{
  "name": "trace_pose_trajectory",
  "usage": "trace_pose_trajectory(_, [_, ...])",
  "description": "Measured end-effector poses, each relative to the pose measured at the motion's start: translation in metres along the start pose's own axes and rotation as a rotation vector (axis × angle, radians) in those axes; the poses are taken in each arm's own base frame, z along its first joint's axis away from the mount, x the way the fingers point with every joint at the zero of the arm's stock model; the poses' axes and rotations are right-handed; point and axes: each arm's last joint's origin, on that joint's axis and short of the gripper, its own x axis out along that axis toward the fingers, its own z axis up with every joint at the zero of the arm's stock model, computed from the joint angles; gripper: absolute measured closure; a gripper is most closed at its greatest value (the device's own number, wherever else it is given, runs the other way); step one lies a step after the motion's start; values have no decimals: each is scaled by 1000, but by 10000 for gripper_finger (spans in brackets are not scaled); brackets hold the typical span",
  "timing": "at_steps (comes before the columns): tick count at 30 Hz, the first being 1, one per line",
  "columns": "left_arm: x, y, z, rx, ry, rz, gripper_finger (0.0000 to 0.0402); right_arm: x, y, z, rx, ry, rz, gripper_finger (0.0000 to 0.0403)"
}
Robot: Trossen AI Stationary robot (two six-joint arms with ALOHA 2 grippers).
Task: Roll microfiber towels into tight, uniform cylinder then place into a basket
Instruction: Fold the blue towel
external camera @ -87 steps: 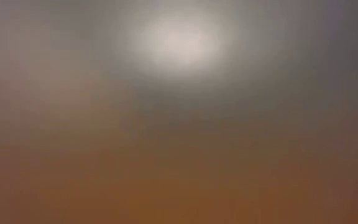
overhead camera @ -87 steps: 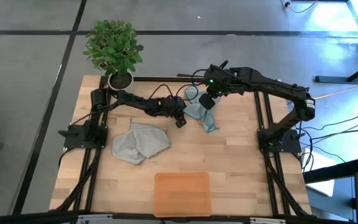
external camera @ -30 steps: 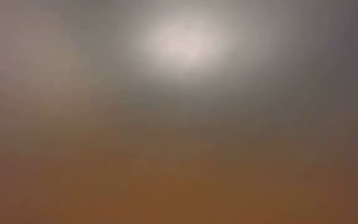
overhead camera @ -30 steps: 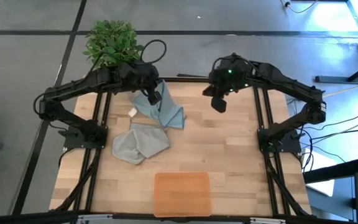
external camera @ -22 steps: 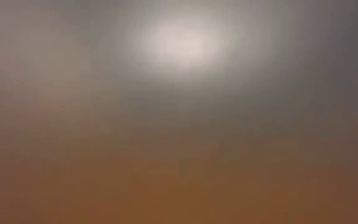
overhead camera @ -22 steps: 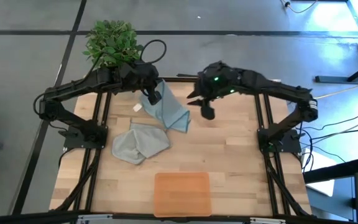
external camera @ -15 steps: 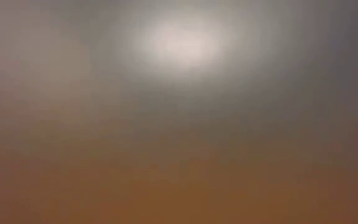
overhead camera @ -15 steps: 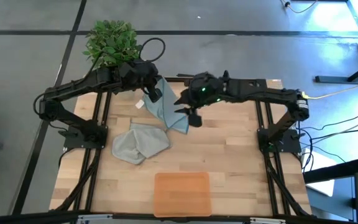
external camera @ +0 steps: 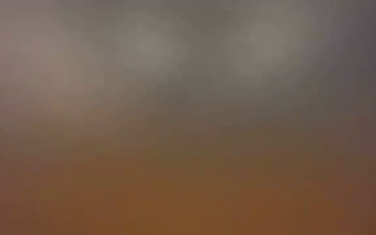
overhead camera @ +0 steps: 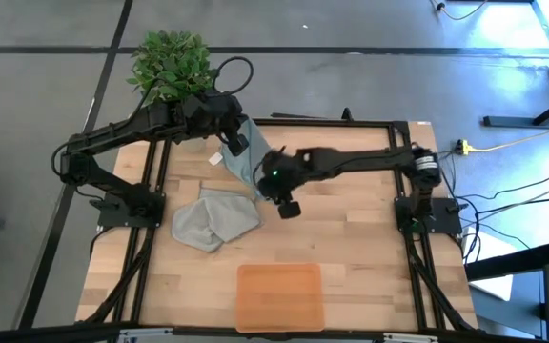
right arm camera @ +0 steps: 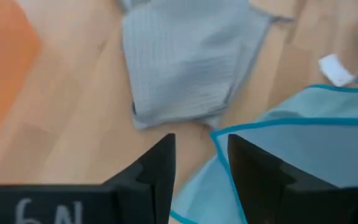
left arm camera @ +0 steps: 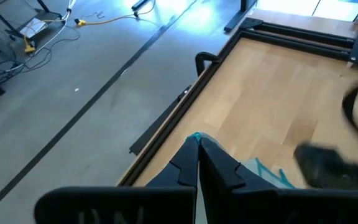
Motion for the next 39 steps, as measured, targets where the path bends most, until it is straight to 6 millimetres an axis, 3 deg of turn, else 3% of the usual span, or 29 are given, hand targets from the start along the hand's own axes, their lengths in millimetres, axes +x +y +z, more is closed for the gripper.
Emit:
trace_pose_trajectory(9, [0, 0, 0, 1, 2, 1, 402, 63, 12, -9, -46, 97, -9, 256])
trace_pose_trajectory(18, [0, 0, 0, 1, 2, 1, 402, 96, 19, -13, 0, 132, -118, 256])
trace_pose_trajectory(21, [0, 0, 0, 1, 2, 1, 402, 105, 23, -12, 28, 160, -258, 256])
trace_pose_trajectory(26, [0, 0, 0, 0, 1, 1, 402, 111, 30, -12, 26, 193, -369, 256])
trace_pose_trajectory(39, [0, 0, 0, -1, -1, 1, 402, 112, 38, -13, 270, 196, -517, 256])
